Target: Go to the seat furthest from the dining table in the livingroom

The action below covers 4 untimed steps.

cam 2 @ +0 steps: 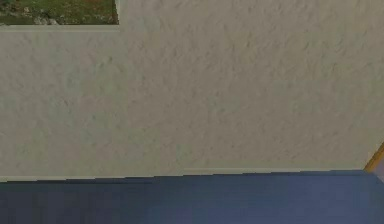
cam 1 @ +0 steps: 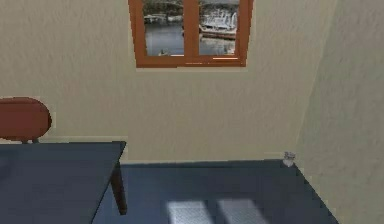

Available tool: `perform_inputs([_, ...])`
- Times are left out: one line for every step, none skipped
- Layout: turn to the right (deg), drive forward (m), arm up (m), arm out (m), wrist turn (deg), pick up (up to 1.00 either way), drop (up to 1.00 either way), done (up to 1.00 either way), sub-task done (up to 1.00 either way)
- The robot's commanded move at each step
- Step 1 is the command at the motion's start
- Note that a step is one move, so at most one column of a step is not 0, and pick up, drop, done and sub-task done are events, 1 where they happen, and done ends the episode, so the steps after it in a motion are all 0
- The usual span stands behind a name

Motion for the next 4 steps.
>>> perform_inputs([45.0, 0.00, 0.00, 0.00, 0.0, 0.00, 0.00, 0.00, 0.00])
perform_inputs([45.0, 0.00, 0.00, 0.00, 0.0, 0.00, 0.00, 0.00, 0.00])
perform_inputs([45.0, 0.00, 0.00, 0.00, 0.0, 0.00, 0.00, 0.00, 0.00])
perform_inputs([9.0, 0.00, 0.00, 0.00, 0.0, 0.00, 0.00, 0.00, 0.00])
